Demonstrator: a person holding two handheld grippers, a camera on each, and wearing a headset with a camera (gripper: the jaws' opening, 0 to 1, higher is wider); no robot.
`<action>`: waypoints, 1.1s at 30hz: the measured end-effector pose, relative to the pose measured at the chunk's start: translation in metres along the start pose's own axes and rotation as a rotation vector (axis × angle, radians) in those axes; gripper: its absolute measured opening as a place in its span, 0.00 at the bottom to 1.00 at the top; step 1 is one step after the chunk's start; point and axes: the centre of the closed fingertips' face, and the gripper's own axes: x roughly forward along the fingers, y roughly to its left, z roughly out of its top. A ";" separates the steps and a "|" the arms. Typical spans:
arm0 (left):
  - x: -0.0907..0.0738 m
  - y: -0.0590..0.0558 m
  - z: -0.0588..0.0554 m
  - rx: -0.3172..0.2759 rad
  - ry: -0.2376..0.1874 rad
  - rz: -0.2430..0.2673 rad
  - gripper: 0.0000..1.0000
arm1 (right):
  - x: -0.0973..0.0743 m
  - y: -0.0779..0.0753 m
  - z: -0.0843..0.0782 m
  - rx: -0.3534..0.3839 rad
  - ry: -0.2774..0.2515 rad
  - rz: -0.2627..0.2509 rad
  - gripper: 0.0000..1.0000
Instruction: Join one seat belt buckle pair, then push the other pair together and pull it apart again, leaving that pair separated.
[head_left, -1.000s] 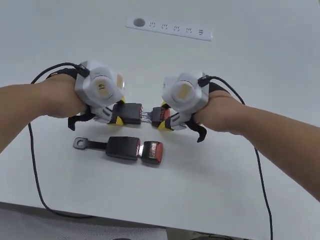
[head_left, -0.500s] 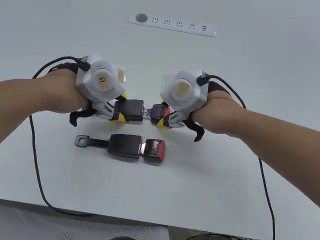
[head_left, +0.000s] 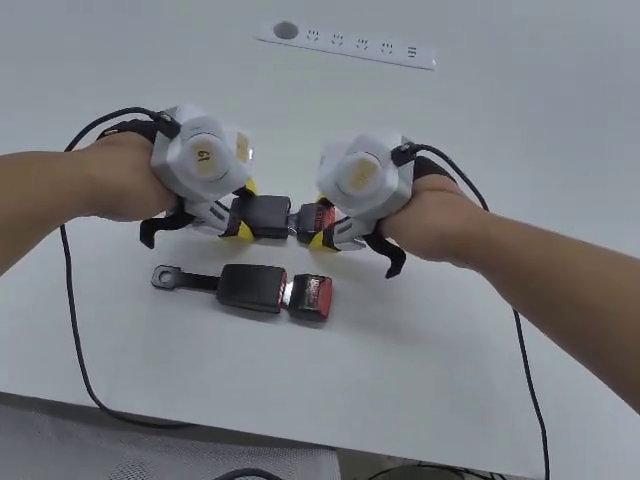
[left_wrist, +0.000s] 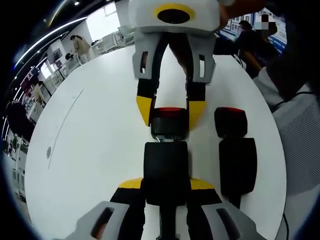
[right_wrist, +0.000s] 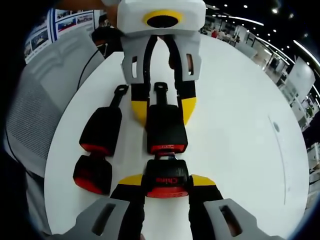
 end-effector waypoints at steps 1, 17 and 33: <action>0.000 0.001 0.000 0.001 0.001 -0.002 0.31 | 0.002 -0.001 0.000 -0.004 0.005 -0.003 0.29; 0.000 0.003 -0.001 -0.009 0.010 -0.001 0.32 | 0.000 0.000 0.000 -0.014 0.021 0.000 0.29; 0.000 0.003 -0.001 0.002 0.005 0.013 0.32 | -0.009 0.000 -0.013 -0.002 0.045 -0.002 0.30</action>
